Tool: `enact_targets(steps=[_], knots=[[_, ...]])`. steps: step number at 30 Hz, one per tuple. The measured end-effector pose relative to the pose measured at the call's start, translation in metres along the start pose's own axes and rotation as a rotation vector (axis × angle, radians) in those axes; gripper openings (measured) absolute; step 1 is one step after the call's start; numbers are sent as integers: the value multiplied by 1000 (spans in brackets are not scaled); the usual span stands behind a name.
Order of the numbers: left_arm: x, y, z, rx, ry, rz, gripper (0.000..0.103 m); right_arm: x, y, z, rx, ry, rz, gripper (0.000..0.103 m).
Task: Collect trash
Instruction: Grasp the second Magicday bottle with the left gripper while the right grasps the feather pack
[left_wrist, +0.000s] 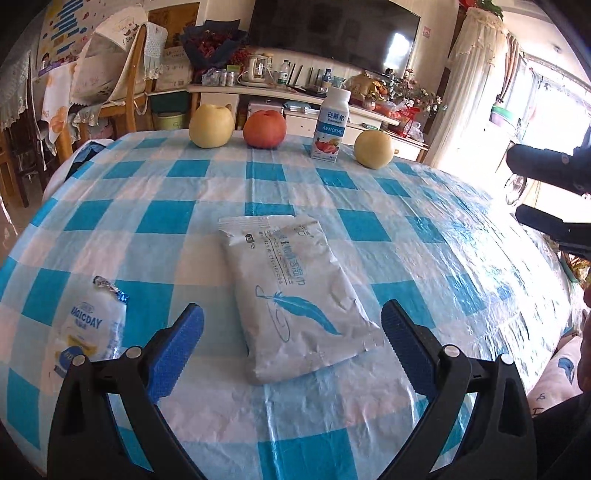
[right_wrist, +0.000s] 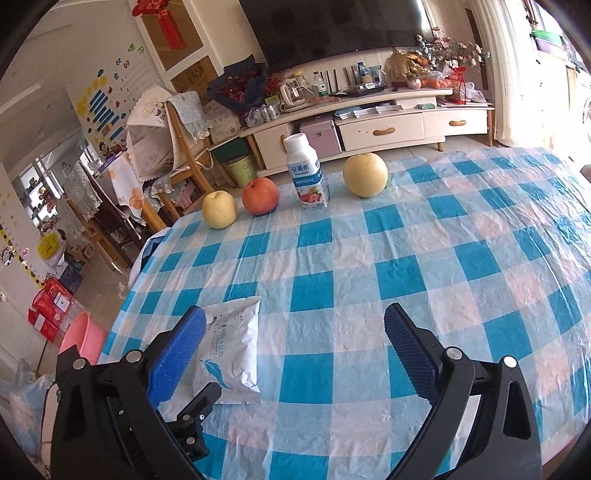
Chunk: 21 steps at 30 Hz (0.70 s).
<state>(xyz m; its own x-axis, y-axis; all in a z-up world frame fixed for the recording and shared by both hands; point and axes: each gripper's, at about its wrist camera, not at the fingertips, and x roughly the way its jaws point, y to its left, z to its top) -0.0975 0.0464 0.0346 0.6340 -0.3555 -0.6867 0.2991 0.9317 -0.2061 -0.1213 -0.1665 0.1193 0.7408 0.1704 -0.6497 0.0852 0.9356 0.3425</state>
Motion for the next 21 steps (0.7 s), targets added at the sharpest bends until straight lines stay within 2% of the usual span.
enact_targets(steps=[4,7,11,18,21], knots=[[22,-1,8,-47,36,-59,97,2,-5,5,18,8,9,96],[37,-8,11,-27,57,-52,97,2,-4,7,10,5,13,96],[48,-13,16,-42,77,-109,97,3,-4,10,-6,1,0,96],[59,-51,15,51,115,-228,97,21,-9,12,-10,34,-23,96],[53,-53,15,67,115,-242,97,31,-9,11,-18,55,-38,96]])
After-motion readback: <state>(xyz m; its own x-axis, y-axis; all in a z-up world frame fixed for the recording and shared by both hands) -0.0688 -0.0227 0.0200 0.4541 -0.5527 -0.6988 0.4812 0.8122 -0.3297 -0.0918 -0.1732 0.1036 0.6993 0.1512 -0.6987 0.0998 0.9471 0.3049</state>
